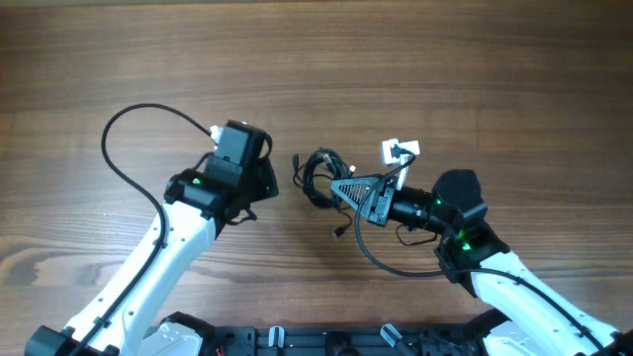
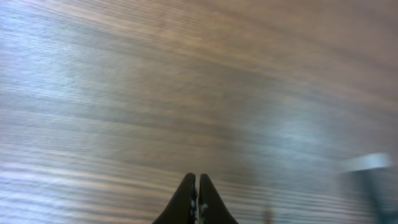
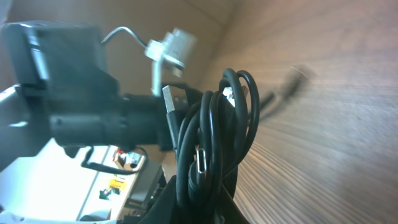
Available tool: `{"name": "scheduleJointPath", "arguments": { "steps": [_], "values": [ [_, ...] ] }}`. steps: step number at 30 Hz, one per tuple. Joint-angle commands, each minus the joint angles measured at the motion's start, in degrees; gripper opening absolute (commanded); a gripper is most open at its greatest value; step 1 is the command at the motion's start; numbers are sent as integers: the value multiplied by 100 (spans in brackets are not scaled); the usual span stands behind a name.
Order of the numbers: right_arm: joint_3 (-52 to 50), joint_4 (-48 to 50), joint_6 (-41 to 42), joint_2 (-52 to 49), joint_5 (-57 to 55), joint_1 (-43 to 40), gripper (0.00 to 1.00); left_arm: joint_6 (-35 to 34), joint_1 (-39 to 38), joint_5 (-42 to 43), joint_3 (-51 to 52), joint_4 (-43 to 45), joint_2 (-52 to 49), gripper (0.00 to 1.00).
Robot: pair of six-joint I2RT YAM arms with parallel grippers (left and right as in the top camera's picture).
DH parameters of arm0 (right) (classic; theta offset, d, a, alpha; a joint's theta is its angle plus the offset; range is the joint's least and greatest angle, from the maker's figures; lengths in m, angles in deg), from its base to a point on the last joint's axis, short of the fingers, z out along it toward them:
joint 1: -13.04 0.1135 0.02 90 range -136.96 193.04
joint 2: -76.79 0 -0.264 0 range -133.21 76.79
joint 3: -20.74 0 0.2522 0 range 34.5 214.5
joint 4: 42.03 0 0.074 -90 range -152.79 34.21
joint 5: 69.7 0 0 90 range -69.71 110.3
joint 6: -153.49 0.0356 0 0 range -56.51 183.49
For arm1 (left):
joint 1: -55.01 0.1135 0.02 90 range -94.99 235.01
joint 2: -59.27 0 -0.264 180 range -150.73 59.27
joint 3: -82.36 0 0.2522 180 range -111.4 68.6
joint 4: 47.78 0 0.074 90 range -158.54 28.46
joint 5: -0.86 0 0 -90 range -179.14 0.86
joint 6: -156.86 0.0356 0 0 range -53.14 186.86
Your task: Untangle cables
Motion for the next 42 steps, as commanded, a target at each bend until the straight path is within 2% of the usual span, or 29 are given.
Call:
{"name": "scheduleJointPath", "arguments": {
  "steps": [1, 2, 3, 4, 7, 9, 10, 14, 19, 22, 23, 28, 34, 37, 38, 39, 42],
  "values": [
    [90, -280, -35, -28, -297, -24, 6, 210, 59, 1307, -61, 424, -35, 4],
    [90, -319, -35, -28, -326, -24, 6, 251, 59, 1585, -61, 549, -35, 7],
    [90, -323, -39, -28, -356, -24, 6, 247, 59, 1705, -61, 597, -35, 25],
    [90, -321, -37, -28, -380, -24, 6, 210, 59, 1886, -61, 662, -35, 53],
    [90, -321, -39, -28, -459, -24, 6, -647, 66, 1928, -61, 664, -37, 71],
    [90, -323, -37, -28, -455, -24, 6, -1617, 105, 1928, -61, 627, -37, 98],
    [90, -323, -37, -28, -452, -24, 6, -2098, 120, 1928, -61, 614, -37, 100],
    [90, -323, -35, -28, -452, -24, 6, -3825, 127, 2052, -61, 660, -37, 100],
    [90, -321, 59, -28, -452, -24, 6, -5084, 109, 2358, -61, 680, -37, 100],
    [90, -319, 361, -28, -450, -24, 6, -5543, 17, 2354, -59, 678, -37, 97],
    [90, -319, 446, -28, -450, -24, 6, -5633, -22, 2350, -59, 678, -37, 95],
    [90, -317, 739, -28, -424, -24, 6, -5648, -190, 1971, -59, 632, -42, 63],
    [90, -299, 992, -28, -345, -24, 5, -5648, -249, 1853, -55, 636, -81, 46],
    [90, -284, 1130, -28, -297, -24, 4, -5648, -249, 1856, -55, 636, -87, 45],
    [90, -269, 1233, -28, -293, -24, 5, -5648, -251, 1856, -55, 634, -87, 51],
    [90, -221, 1331, -28, -293, -24, 5, -5648, -256, 1856, -55, 634, -87, 53],
    [90, -13, 1486, -28, -256, -24, 5, -5676, -293, 1856, -55, 654, -87, 52]
  ]
}}
